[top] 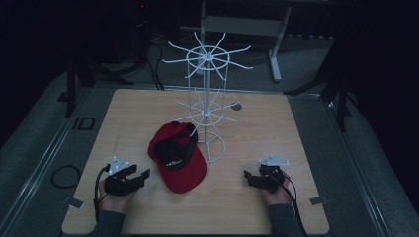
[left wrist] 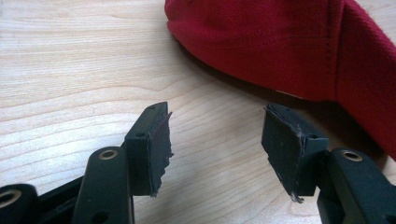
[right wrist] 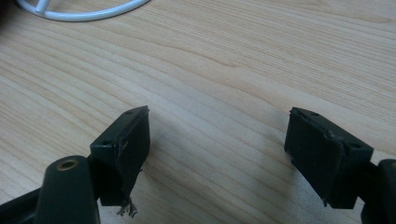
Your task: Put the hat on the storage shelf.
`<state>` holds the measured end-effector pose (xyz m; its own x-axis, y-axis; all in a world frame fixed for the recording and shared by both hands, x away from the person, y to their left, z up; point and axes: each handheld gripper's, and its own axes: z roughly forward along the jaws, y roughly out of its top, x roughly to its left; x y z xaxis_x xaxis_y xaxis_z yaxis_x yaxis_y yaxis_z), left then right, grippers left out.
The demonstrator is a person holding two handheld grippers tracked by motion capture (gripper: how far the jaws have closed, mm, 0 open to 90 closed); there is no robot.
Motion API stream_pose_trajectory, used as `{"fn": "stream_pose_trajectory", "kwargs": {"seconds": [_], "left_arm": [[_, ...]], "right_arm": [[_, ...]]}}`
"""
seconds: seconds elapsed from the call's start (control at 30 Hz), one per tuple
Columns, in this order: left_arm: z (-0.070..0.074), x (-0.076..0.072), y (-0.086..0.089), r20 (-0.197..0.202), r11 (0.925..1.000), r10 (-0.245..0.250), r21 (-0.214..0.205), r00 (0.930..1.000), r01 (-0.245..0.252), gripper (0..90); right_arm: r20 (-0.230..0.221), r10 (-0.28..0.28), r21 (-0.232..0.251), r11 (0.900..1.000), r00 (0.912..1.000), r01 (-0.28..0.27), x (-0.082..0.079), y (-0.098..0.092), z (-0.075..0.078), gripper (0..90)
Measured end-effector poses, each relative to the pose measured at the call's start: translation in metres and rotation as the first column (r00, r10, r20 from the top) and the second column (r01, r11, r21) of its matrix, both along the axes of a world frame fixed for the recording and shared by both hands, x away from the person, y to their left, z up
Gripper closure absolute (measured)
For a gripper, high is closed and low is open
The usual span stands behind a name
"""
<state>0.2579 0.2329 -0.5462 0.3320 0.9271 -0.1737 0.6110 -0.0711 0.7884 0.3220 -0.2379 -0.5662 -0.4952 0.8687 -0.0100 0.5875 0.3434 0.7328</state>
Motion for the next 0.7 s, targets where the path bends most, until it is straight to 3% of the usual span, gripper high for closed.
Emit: {"fn": "stream_pose_trajectory", "kwargs": {"seconds": [0.2,0.4,0.7], "left_arm": [[-0.0003,-0.0003,-0.0004,-0.003,1.0000,-0.006,0.003,1.0000,0.006,42.3],[0.0005,-0.0012,0.0008,-0.006,0.9998,-0.005,-0.021,1.0000,0.005,42.3],[0.0087,-0.0050,0.0011,0.007,0.9988,-0.037,-0.032,0.9993,0.037,42.4]], "right_arm": [[0.000,0.000,0.000,1.0000,1.0000,0.000,0.0000,0.0000,0.0000,22.2],[0.000,0.000,0.000,1.0000,1.0000,0.000,0.0001,0.0001,0.0000,22.2],[0.000,0.000,0.000,1.0000,1.0000,0.000,0.0001,0.0001,0.0000,22.2]]}}
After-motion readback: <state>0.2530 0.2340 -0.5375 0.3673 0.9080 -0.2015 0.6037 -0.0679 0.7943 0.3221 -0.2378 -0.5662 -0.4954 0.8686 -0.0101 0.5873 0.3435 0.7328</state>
